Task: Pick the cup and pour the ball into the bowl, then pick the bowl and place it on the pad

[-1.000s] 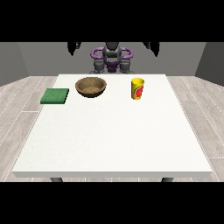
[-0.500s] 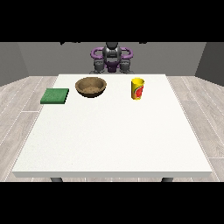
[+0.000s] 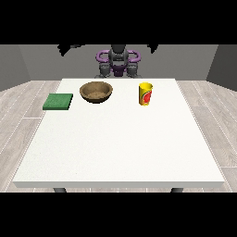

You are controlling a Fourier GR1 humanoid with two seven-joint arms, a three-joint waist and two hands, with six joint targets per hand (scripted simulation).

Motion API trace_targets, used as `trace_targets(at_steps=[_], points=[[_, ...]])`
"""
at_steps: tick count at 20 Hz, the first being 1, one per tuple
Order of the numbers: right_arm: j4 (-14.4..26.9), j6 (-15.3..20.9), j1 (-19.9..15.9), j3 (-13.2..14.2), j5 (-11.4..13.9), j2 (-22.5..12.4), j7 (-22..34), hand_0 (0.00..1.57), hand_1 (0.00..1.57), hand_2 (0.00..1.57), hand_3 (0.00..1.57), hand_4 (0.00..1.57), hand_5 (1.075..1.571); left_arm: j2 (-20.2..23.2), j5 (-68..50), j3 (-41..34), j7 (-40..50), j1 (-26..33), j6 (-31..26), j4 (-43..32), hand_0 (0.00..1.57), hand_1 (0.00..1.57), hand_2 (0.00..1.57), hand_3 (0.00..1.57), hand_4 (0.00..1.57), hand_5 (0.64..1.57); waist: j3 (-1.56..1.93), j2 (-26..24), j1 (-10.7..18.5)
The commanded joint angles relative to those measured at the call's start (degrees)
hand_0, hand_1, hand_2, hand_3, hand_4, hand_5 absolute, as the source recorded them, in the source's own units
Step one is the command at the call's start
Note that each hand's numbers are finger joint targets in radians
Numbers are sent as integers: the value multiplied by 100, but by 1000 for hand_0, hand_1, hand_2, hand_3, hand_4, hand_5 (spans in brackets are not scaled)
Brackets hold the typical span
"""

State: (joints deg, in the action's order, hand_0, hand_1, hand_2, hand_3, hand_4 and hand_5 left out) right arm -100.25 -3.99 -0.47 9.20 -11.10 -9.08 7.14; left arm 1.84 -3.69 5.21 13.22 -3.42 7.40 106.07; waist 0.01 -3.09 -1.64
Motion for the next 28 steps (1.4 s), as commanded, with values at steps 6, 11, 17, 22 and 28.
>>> trace_targets(at_steps=[6, 11, 17, 22, 28], points=[[771, -83, -617, 283, 183, -32, -1231, 0, 0, 0, 0, 219, 1570, 337, 199, -604, -1536, -733, -279, -1015, 0, 0, 0, 0, 0, 1478, 0, 1156, 49], [963, -154, -1117, 199, 225, -57, -1511, 0, 0, 0, 0, 189, 1571, 430, 159, -1101, -2267, -1515, -198, -2044, 0, 0, 0, 0, 0, 1465, -1, 1766, -173], [671, 134, -1494, 156, 208, -159, -661, 0, 0, 0, 0, 206, 1571, 572, 17, -1380, -3422, -1468, -661, -3564, 0, 0, 0, 0, 0, 1477, -6, 1424, -186], [987, -339, -1347, 300, -40, -352, -935, 0, 0, 0, 0, 198, 1571, 176, 337, -1306, -4310, -1482, -240, -4579, 0, 0, 0, 0, 0, 1462, -4, 1399, -453], [1394, -786, -1655, 834, -386, -1043, -923, 0, 0, 0, 0, 147, 1571, 193, 188, -1603, -4739, -1885, -122, -5334, 0, 0, 0, 0, 0, 1448, -4, 1539, -542]])
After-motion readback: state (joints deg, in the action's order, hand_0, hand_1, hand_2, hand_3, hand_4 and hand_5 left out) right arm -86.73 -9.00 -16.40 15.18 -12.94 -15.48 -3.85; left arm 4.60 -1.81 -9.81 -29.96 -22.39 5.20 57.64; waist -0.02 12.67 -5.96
